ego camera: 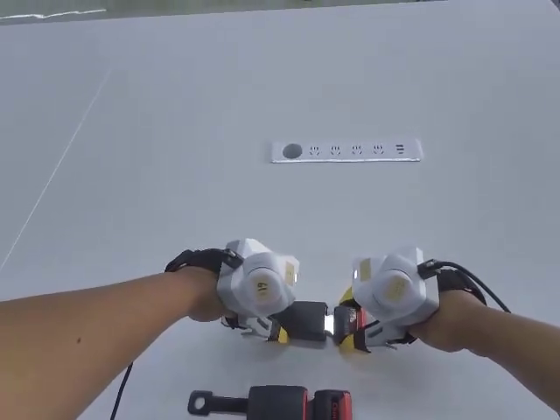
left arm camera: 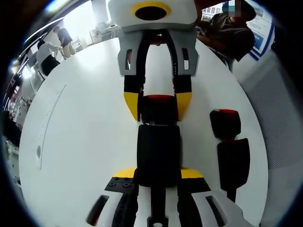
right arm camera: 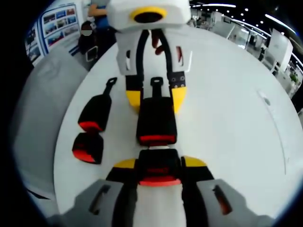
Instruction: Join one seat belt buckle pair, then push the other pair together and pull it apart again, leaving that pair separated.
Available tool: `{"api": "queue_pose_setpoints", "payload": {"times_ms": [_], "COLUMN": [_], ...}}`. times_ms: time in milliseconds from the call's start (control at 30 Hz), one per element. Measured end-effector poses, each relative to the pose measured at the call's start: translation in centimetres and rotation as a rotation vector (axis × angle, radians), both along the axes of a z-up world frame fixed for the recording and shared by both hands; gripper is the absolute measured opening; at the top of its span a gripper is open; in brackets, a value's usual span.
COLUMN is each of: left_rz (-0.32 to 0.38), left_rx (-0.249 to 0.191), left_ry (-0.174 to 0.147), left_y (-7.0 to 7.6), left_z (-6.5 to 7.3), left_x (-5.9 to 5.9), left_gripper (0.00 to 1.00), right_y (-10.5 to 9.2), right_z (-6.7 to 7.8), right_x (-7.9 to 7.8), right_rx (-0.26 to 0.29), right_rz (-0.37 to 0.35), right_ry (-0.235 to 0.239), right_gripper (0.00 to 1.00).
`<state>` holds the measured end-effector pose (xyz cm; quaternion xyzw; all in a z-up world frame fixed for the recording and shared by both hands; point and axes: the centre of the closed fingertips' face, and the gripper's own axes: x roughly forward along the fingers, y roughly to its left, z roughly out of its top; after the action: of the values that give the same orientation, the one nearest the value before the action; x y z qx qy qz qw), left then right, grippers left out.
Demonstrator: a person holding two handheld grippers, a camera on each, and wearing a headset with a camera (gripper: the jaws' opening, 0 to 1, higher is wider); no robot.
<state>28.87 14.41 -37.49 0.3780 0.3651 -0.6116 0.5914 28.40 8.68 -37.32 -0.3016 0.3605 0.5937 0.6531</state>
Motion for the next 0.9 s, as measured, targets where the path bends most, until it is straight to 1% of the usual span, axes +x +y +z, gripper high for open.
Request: {"api": "queue_pose_setpoints", "payload": {"times_ms": [167, 467, 567, 700, 900], "left_rz": [0.002, 0.012, 0.006, 0.008, 0.012], "left_rx": [0.000, 0.005, 0.005, 0.006, 0.008], "left_ry": [-0.002, -0.002, -0.004, -0.004, -0.003], "left_y": [0.0, 0.1, 0.0, 0.0, 0.1], "left_z": [0.0, 0.0, 0.0, 0.1, 0.0], "left_x": [0.0, 0.0, 0.0, -0.1, 0.0], "left_gripper": [0.32, 0.32, 0.32, 0.32, 0.32], "right_y": [-0.1, -1.6, -1.8, -1.8, -3.1], "right_z": [0.0, 0.1, 0.1, 0.2, 0.2], "right_x": [-0.1, 0.0, -0.1, -0.2, -0.3], "right_rx": [-0.004, -0.016, 0.006, 0.002, 0.001], "right_rz": [0.000, 0.002, -0.003, 0.006, 0.004], "right_ry": [-0.003, -0.003, -0.003, -0.010, -0.010], "right_gripper": [0.35, 0.36, 0.36, 0.36, 0.36]}}
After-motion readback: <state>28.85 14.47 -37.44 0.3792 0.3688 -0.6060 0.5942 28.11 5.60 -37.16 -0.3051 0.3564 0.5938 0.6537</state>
